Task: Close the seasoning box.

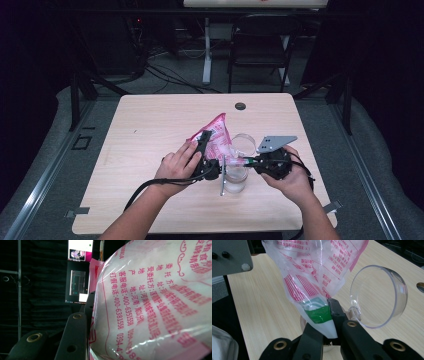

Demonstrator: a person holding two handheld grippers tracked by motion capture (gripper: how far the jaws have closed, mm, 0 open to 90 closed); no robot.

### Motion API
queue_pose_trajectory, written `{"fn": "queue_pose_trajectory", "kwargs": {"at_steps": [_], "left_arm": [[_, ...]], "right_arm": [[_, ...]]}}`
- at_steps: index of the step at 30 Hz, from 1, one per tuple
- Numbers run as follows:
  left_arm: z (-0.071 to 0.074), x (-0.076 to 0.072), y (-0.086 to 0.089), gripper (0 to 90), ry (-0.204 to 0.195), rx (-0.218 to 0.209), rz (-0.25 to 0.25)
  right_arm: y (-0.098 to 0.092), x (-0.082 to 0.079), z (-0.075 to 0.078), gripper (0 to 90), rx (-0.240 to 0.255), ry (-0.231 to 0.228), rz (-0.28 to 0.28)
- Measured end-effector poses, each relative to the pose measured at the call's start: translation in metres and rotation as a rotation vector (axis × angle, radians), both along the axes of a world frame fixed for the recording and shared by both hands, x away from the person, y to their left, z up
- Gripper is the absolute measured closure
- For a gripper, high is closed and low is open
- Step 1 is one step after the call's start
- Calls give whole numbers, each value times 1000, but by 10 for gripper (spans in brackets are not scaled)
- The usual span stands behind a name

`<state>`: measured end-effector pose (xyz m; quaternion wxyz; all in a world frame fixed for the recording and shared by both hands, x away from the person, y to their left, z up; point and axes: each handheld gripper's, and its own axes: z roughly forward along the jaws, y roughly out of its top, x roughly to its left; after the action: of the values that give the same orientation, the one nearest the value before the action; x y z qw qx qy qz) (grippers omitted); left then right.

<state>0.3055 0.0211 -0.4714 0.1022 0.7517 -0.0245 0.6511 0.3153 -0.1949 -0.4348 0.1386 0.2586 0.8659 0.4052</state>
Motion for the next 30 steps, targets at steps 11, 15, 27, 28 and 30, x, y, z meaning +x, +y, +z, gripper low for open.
{"fn": "queue_pose_trajectory", "kwargs": {"at_steps": [11,15,27,28,30], "left_arm": [[1,0,-1,649,-1,5,2],[1,0,0,650,-9,13,-1],[0,0,0,651,3,4,-2],[0,0,0,651,2,4,-1],[1,0,0,651,-3,8,-3]], "right_arm": [[0,1,-1,900,-12,1,-6],[0,1,-2,900,-18,4,-6],[0,1,-2,900,-24,8,-3],[0,1,-2,900,-25,8,-4],[0,1,-2,900,-25,7,-3]]}}
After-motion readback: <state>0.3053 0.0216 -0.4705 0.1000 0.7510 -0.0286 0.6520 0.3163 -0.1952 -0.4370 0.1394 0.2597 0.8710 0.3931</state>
